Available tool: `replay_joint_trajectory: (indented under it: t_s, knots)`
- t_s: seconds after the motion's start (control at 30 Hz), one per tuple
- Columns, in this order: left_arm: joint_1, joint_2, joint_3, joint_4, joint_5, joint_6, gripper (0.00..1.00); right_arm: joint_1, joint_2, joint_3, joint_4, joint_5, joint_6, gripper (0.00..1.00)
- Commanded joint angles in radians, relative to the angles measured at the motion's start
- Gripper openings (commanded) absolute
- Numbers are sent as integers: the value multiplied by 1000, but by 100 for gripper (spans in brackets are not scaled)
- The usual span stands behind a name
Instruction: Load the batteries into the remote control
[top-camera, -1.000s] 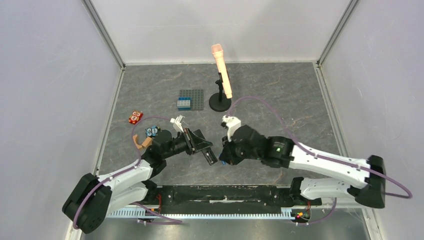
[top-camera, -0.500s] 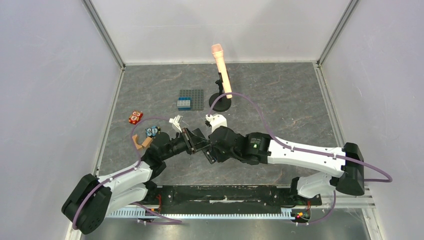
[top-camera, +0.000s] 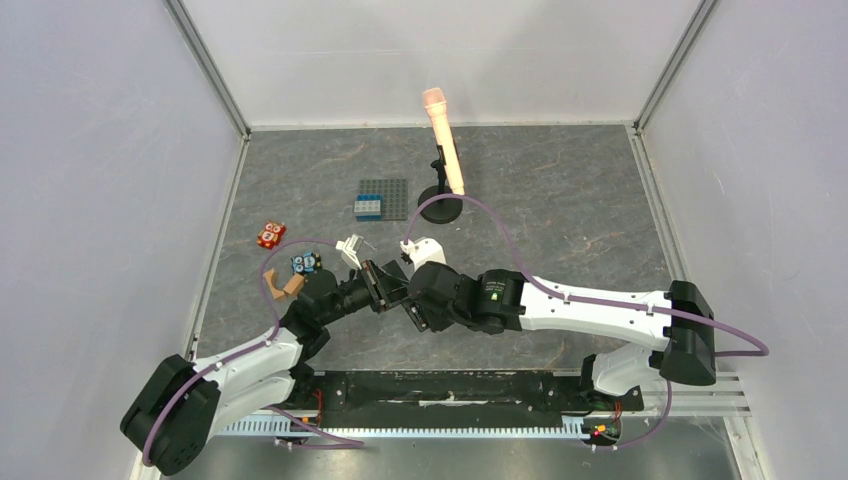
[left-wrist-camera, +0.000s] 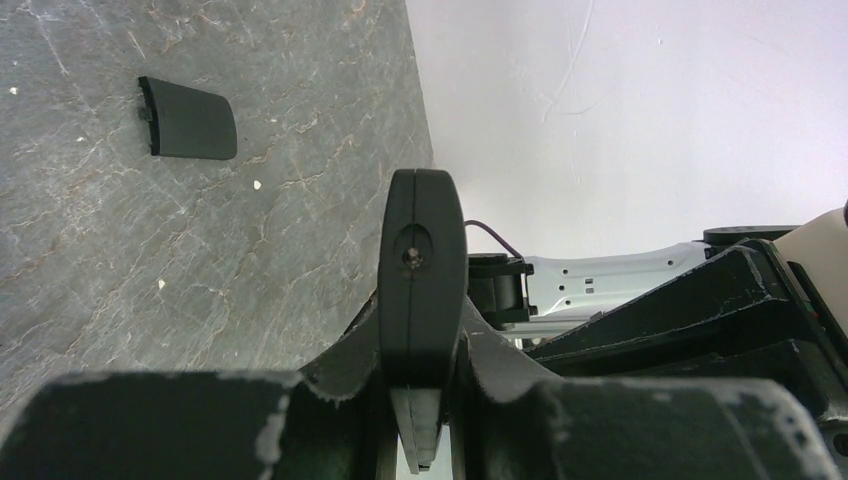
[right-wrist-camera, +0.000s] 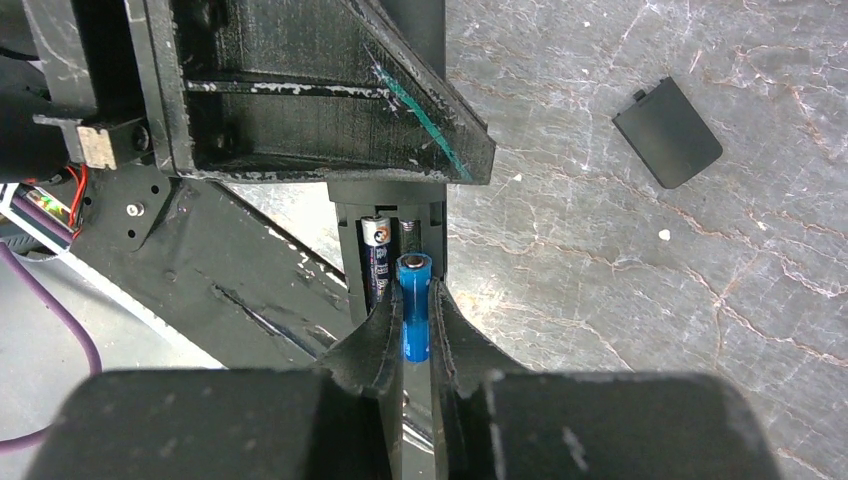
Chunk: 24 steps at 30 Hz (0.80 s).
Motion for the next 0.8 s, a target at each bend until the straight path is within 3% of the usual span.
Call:
replay_joint_trajectory:
  t_s: [0.0, 0.77]
  knots:
    - [-3, -21, -5, 76, -3, -36, 2, 6, 6, 42, 5, 32, -6, 4]
    - [-3, -45, -17, 90, -18, -60, 2, 6, -25, 39, 46, -13, 37, 13]
